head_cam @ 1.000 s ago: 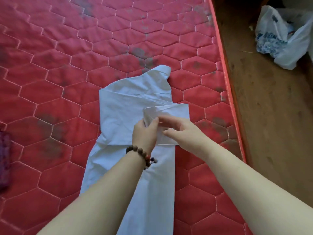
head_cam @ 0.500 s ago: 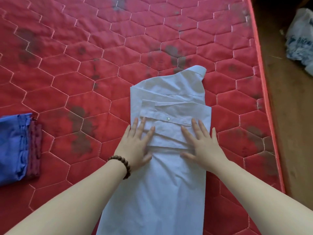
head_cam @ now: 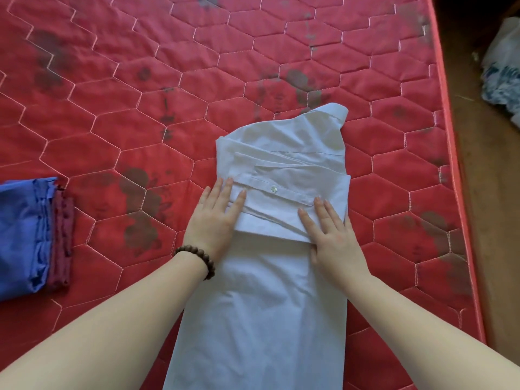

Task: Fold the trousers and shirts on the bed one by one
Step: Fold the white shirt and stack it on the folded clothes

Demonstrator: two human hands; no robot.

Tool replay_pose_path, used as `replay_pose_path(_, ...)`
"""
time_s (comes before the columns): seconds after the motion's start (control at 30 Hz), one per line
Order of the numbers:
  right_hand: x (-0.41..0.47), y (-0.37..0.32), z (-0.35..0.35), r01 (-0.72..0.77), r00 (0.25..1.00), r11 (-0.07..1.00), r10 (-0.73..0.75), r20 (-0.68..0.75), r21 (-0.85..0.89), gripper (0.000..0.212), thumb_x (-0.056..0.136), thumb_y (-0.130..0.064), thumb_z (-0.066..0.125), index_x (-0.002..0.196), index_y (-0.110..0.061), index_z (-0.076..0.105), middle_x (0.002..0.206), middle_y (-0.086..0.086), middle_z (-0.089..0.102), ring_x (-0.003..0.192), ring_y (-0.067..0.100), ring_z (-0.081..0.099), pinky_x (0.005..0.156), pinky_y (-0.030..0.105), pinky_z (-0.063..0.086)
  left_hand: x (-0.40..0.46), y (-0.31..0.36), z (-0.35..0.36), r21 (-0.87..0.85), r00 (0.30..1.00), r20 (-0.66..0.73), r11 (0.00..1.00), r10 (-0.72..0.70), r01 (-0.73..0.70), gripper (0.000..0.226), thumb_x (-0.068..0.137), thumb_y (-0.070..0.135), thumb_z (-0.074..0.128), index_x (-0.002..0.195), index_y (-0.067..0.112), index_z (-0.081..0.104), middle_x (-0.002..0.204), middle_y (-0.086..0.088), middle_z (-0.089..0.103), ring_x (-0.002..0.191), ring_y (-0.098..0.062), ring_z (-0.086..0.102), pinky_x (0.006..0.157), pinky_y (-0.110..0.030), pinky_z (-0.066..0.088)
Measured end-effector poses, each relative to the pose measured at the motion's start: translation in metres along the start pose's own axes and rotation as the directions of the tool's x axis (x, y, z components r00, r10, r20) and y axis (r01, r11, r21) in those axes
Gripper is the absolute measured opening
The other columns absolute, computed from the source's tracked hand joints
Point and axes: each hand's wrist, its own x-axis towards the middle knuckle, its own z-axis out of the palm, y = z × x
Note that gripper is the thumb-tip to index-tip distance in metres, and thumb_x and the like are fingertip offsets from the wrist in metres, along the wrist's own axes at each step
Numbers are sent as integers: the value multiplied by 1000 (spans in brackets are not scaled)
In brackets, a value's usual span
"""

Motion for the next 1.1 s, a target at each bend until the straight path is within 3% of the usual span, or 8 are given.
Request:
replay_pose_path(0.07, -1, 0, 1, 9, 1000, 1000, -9, -7, 15, 72, 89, -14, 50, 152, -27, 18, 160, 10, 0, 149, 26, -3, 118, 50, 5, -5, -5, 0, -26, 995, 97, 999, -26, 29, 71, 77, -22, 42, 142, 7, 40, 149, -30, 27, 136, -50, 28, 113, -54, 27)
replay_pose_path(0.2, 0, 4, 1, 54, 998, 998, -55, 31, 9, 75, 90, 3, 37, 153, -27, 10, 160, 8, -9, 148, 25, -10, 117, 49, 14, -4, -4, 3, -66, 999, 30, 998, -17, 19, 71, 69, -29, 47, 135, -4, 48, 140, -36, 36, 128, -55, 37, 105, -59, 35)
replay_pose_path(0.33, 5, 6, -1, 45, 999, 992, -46, 6, 117, 74, 91, 7, 32, 152, -28, 13, 160, 2, -9, 147, 19, -13, 118, 44, 12, -9, -7, 8, -142, 970, 202, 976, -133, 163, 75, 83, -18, 34, 150, 10, 19, 159, -16, 4, 147, -32, 2, 119, -35, 4)
replay_pose_path(0.47, 7, 11, -3, 63, 994, 981, -77, 74, 182, 66, 93, -6, 40, 151, -31, 21, 161, -4, -4, 147, 12, -12, 118, 45, 11, -15, -5, -2, 28, 965, 235, 993, -117, 113, 69, 86, 27, 41, 151, 13, 22, 159, -16, 8, 148, -28, 5, 119, -46, 5)
replay_pose_path(0.57, 10, 9, -8, 10, 993, 915, 39, -113, 403, 41, 98, -32, 45, 138, -31, 48, 161, -1, 9, 148, 12, -4, 120, 44, -5, -14, 1, -12, -84, 985, 153, 992, -78, 92, 67, 88, 55, 29, 140, 16, 46, 152, -21, 30, 140, -34, 30, 113, -53, 21)
replay_pose_path(0.73, 33, 12, -10, -148, 975, 983, 163, -150, 107, 52, 99, -49, 30, 149, -40, 19, 161, 4, -9, 147, 21, -17, 117, 47, -13, 26, 11, -1, -154, 950, 140, 941, -280, 300, 48, 96, 30, 47, 143, 26, 41, 157, -17, 14, 140, -34, 23, 109, -45, 24)
replay_pose_path(0.87, 50, 9, -1, -68, 998, 997, 68, 11, -21, 60, 95, -57, 18, 150, -41, -1, 160, 7, -17, 145, 24, -21, 116, 43, -16, 37, 12, 2, -182, 926, 65, 907, -373, 379, 38, 92, 18, 52, 130, 24, 56, 133, -20, 42, 116, -35, 41, 95, -42, 32)
replay_pose_path(1.1, 51, 21, 2, -1, 1000, 990, 2, 12, -144, 64, 89, -64, 5, 148, -43, -8, 159, 2, -21, 145, 21, -24, 115, 52, -15, 29, 7, -8, -488, 874, 71, 747, -481, 451, 31, 89, 9, 51, 114, 18, 66, 100, -11, 64, 90, -30, 59, 78, -31, 40)
